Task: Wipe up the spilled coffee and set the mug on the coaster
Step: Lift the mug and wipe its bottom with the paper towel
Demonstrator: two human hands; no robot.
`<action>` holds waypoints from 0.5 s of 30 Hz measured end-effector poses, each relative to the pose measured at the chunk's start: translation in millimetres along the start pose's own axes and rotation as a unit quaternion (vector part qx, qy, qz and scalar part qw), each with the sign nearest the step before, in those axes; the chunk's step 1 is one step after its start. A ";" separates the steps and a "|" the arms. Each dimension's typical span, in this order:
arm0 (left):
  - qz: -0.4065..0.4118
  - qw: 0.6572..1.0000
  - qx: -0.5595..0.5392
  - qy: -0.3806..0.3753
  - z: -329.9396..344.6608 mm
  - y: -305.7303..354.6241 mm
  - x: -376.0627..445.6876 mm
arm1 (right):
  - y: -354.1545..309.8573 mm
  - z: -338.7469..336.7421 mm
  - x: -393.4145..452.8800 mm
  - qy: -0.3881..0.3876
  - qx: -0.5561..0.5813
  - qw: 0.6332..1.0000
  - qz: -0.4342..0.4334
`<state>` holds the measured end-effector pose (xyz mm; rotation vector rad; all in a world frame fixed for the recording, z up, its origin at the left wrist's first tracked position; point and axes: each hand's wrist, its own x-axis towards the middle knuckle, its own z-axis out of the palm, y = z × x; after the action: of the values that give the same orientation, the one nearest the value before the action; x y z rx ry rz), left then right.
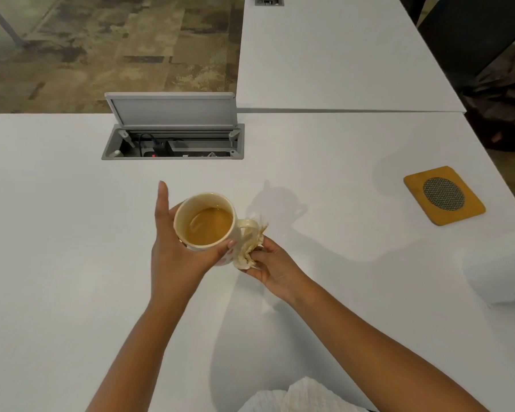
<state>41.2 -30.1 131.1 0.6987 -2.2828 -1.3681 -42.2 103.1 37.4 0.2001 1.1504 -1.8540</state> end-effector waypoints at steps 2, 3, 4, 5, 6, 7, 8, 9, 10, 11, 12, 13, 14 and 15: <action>0.013 1.000 0.012 -0.016 5.6 7.0 -4.7 | -0.2 5.1 -4.0 -0.026 0.002 1.000 -0.008; 0.022 0.999 0.021 -0.024 8.0 9.3 -6.9 | -0.3 6.2 -6.6 -0.034 0.002 0.999 -0.013; 0.029 0.999 0.030 -0.031 10.4 10.7 -8.8 | -0.4 6.5 -9.5 -0.036 0.003 0.999 -0.017; 0.034 0.998 0.036 -0.037 12.6 11.8 -10.1 | -0.7 6.1 -12.6 -0.035 0.006 0.999 -0.022; 0.036 0.998 0.038 -0.042 14.6 12.7 -10.8 | -0.9 5.2 -15.6 -0.032 0.007 0.999 -0.029; 0.035 0.998 0.037 -0.047 16.4 14.1 -11.2 | -1.1 4.2 -18.1 -0.030 0.008 0.999 -0.038; 0.034 0.997 0.037 -0.050 17.9 16.1 -11.3 | -1.3 3.4 -20.0 -0.027 0.007 0.998 -0.048; 0.032 0.997 0.038 -0.053 18.9 18.5 -11.4 | -1.6 3.0 -21.6 -0.025 0.006 0.998 -0.059; 0.033 0.997 0.040 -0.055 19.8 21.1 -11.5 | -2.0 3.1 -22.7 -0.023 0.007 0.997 -0.069; 0.036 0.997 0.043 -0.057 20.1 23.7 -11.5 | -2.5 3.4 -23.6 -0.022 0.011 0.997 -0.076; 0.039 0.997 0.046 -0.058 20.6 26.4 -11.3 | -3.3 3.6 -24.5 -0.023 0.017 0.996 -0.082; 0.042 0.996 0.048 -0.059 20.9 29.0 -11.1 | -4.5 3.6 -25.4 -0.027 0.022 0.996 -0.088; 0.046 0.996 0.051 -0.061 21.3 31.6 -10.8 | -6.5 3.8 -26.5 -0.033 0.027 0.995 -0.093; 0.050 0.995 0.052 -0.063 21.5 34.4 -10.6 | -9.0 4.1 -27.4 -0.041 0.030 0.994 -0.097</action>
<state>30.2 4.9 151.3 0.5356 -2.4675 -1.2877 -32.3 118.1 60.4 0.0457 1.0898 -2.0490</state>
